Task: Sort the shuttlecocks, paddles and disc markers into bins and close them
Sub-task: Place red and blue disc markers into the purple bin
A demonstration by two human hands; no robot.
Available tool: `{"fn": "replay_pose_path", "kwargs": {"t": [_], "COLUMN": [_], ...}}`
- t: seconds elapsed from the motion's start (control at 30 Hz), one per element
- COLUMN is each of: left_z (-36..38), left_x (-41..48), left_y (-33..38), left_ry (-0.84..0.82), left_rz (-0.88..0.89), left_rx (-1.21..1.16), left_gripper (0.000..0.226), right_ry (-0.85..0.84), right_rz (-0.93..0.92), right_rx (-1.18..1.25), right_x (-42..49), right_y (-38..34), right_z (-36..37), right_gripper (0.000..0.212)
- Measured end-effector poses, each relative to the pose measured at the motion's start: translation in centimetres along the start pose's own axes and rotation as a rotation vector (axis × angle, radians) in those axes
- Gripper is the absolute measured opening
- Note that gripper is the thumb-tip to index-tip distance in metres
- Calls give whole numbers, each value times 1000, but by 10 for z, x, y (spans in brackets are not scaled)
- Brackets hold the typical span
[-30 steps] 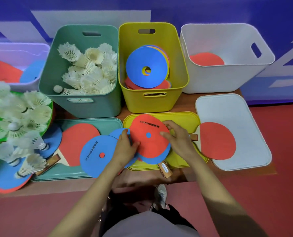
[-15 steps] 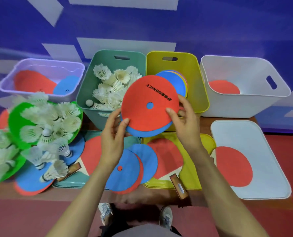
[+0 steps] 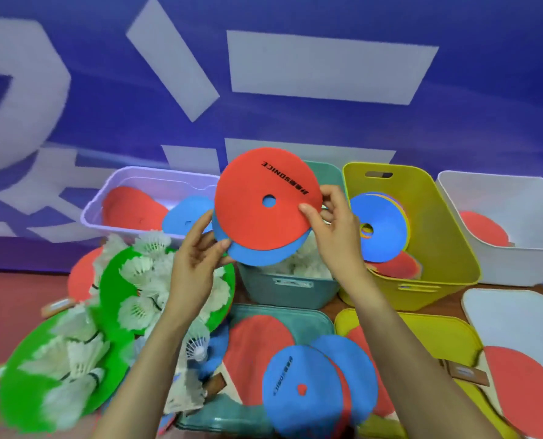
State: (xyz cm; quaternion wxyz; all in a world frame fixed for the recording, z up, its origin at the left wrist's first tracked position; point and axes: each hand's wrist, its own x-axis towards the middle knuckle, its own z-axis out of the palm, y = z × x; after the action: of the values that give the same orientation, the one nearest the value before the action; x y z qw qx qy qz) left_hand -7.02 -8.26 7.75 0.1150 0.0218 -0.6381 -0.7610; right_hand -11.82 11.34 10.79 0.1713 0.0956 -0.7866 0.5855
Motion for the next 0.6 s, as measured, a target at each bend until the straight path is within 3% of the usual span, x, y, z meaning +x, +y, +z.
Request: {"fn": "replay_pose_path", "kwargs": {"t": [0.23,0.37,0.43,0.6], "left_z": [-63,-92,-99,-122], "left_x": [57,100,118,146], "left_y": [16,20,17,3], "left_ry": [-25,57,89,228], "left_rz": [-46,-103,-53,-42], "left_rx": [34,68,149,90], "left_gripper": [33,41,30,16], "right_ry": [-84,-188,-224,-421], "right_rz": [71,115,135,295], "right_rx": [67,43,6,64], "right_x": [40,55,61,76], "right_y": [-15,-22,-24,-22], "right_z": [70,91,103,128], "right_gripper": [26,18,19,48]}}
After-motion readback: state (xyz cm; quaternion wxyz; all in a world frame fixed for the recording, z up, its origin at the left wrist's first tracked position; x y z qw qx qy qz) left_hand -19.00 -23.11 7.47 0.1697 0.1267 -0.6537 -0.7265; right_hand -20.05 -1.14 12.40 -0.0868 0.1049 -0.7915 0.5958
